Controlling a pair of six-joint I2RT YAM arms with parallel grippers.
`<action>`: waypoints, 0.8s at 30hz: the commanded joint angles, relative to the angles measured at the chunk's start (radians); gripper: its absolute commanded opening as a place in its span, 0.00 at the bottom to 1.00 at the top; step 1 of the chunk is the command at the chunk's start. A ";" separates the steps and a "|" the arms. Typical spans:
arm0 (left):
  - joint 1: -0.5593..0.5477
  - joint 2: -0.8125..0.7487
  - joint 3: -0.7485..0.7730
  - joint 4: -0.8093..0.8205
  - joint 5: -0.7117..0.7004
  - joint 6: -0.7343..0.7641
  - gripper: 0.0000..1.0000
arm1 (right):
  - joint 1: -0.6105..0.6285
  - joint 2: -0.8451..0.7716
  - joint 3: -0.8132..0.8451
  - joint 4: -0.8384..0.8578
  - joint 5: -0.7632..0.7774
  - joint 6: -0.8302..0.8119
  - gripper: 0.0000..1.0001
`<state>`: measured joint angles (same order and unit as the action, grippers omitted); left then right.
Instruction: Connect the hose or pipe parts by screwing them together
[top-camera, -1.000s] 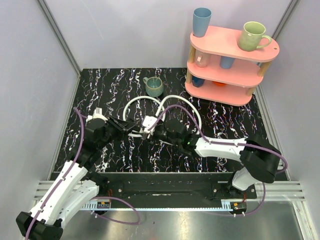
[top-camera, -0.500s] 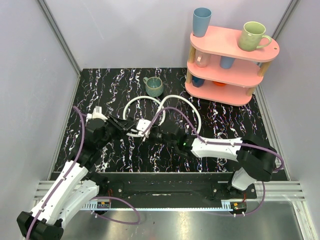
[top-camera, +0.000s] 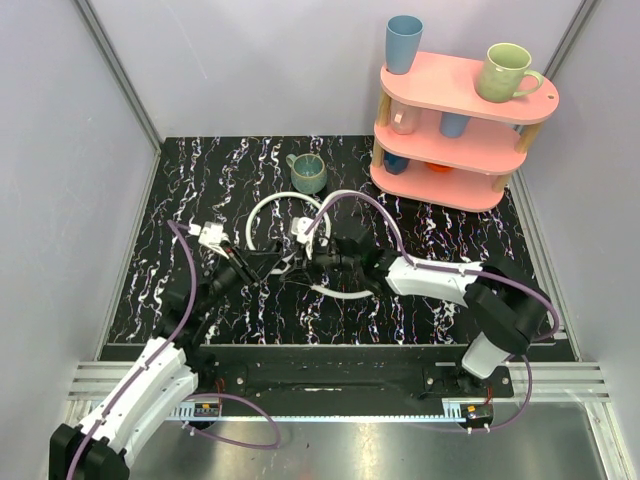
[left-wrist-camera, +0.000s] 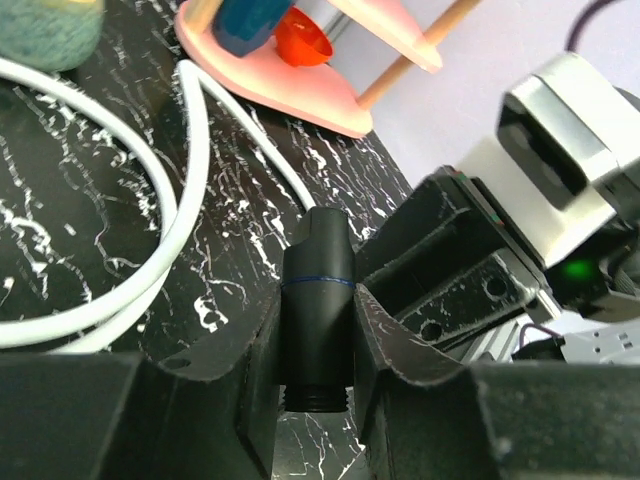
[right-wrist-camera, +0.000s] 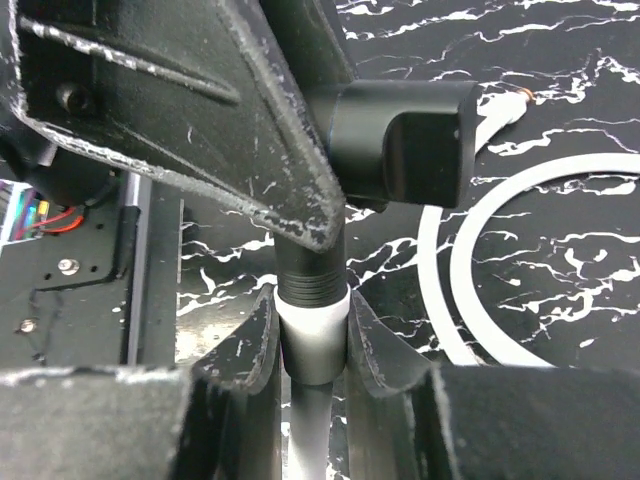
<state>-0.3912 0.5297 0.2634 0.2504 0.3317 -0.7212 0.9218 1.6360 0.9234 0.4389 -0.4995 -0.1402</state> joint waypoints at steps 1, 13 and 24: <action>-0.021 0.070 0.011 0.248 0.357 0.046 0.00 | -0.058 0.008 0.048 0.234 -0.134 0.178 0.00; -0.021 0.099 0.102 0.107 0.426 0.232 0.00 | -0.149 0.041 0.069 0.362 -0.367 0.409 0.00; -0.023 0.110 0.085 0.161 0.439 0.189 0.00 | -0.196 0.050 0.173 0.141 -0.484 0.413 0.00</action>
<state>-0.3794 0.6376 0.3576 0.4019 0.6117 -0.5385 0.7628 1.6905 0.9726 0.5945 -1.0615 0.2184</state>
